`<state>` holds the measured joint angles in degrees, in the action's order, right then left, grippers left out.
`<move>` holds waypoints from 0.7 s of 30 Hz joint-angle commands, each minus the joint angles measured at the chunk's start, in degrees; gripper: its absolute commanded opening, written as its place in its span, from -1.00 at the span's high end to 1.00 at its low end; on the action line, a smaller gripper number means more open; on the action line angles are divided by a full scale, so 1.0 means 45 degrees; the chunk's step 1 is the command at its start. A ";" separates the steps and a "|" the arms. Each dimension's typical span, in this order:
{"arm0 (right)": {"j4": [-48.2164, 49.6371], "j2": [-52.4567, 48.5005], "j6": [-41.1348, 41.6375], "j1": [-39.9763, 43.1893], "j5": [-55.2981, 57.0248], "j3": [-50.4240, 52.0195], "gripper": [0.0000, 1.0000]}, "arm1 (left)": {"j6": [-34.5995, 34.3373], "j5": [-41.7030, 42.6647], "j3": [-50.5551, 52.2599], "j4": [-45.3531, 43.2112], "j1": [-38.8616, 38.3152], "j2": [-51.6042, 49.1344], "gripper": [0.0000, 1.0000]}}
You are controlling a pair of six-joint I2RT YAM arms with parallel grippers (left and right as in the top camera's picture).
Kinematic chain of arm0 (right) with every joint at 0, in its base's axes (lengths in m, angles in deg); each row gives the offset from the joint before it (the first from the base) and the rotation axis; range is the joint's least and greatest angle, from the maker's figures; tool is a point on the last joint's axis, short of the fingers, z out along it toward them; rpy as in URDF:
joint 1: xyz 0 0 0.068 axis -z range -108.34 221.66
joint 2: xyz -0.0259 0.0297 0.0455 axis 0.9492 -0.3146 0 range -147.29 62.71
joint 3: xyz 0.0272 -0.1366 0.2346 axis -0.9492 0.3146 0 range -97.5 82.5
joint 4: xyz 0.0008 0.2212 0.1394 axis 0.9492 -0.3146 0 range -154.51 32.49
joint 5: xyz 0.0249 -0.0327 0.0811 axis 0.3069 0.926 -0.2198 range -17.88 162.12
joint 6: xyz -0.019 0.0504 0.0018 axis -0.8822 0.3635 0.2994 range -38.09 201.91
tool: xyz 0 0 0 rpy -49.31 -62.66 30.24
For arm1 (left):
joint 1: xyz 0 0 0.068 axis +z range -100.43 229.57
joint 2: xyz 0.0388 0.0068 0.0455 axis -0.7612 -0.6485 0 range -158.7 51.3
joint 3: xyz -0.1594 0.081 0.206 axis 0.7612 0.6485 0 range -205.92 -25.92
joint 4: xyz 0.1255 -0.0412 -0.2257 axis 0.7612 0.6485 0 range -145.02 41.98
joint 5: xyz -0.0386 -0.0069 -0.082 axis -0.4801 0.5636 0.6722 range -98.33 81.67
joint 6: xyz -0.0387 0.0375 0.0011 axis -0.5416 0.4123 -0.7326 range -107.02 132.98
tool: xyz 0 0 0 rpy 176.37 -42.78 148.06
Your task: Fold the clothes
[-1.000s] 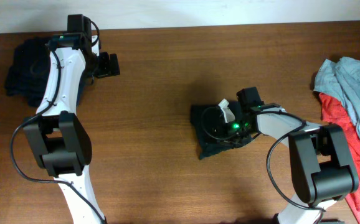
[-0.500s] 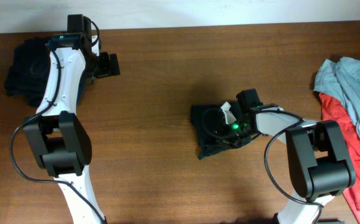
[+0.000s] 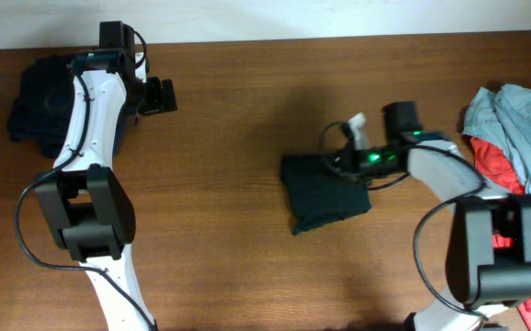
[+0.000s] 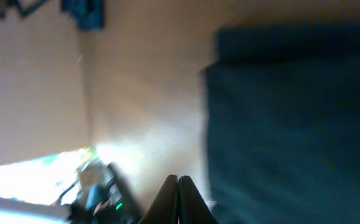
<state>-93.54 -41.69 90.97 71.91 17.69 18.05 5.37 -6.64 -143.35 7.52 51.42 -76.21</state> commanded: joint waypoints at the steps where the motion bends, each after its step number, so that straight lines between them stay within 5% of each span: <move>1: -0.0146 -0.0078 -0.0544 0.0806 0.1817 -0.0044 0.92 | -0.0151 0.0107 -0.0005 0.0010 0.0010 0.0199 -0.98; 21: 0.0651 -0.1477 -0.1588 0.1035 0.4235 0.0151 0.91 | -0.0151 0.0107 -0.0005 0.0010 0.0010 0.0199 -0.98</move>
<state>-90.66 -47.90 84.78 76.77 35.50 18.51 5.37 -6.64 -143.35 7.52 51.42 -76.21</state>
